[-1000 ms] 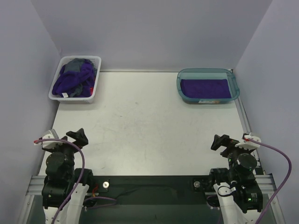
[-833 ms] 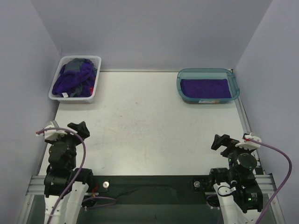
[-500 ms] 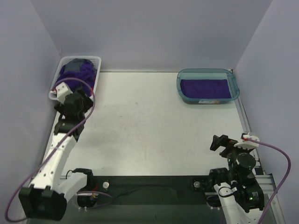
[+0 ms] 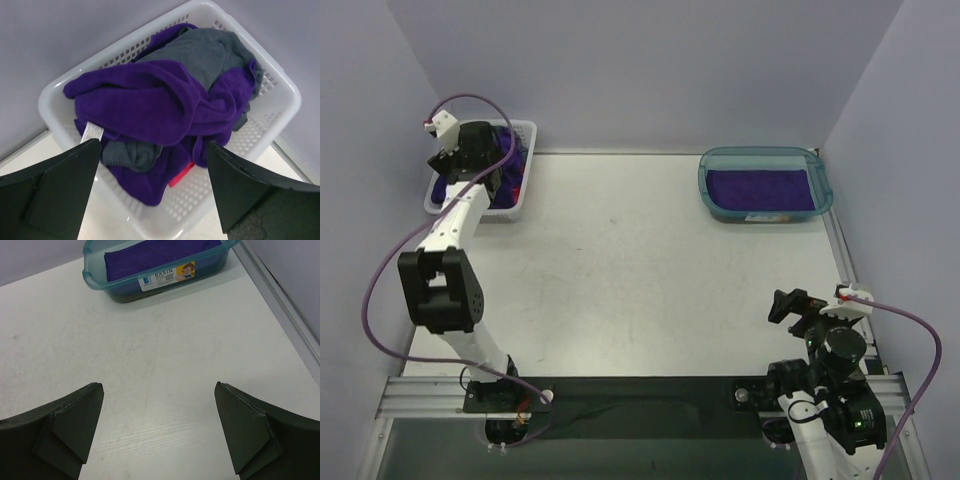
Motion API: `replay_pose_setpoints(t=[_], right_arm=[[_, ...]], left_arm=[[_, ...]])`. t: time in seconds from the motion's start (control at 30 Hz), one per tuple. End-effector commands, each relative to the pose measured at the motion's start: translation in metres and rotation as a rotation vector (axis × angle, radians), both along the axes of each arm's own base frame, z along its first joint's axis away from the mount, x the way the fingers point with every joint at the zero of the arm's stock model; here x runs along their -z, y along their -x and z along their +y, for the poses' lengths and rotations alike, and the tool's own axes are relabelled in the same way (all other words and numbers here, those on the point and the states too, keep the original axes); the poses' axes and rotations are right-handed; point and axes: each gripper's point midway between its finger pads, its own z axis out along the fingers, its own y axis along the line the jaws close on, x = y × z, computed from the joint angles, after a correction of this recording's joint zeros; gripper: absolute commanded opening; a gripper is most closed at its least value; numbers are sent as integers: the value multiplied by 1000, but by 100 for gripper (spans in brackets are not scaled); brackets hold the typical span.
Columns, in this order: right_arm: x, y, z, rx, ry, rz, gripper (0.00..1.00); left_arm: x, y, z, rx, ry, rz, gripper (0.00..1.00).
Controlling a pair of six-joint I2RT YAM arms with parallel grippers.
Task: Fold and stack the towels
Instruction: Grab crumpled towel
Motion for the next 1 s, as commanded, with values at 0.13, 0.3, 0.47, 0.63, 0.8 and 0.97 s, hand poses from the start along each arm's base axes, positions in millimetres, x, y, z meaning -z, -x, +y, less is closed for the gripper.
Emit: replay_pose_setpoints(t=[0.13,0.3,0.47,0.63,0.8,0.97], right_arm=[[-24,14,-1,-5,-44,-181,100],[-22,12,1,-7,-46,-161,100],[-20,10,3,-14,-47,-146,100],[-20,10,4,-18,-48,-146,100],[-21,10,4,-25,-46,-154,100],[-22,10,7,-42,-39,-162,100]], left_arm=[[5,-67,35,-49,-52,-18,97],[35,-82,44,-60,-62,16,96],[48,-82,48,-74,-84,52,35],[13,-75,49,-90,-134,-7,0],[-85,-59,23,-66,-209,-127,0],[-185,-33,-32,-16,-259,-268,0]])
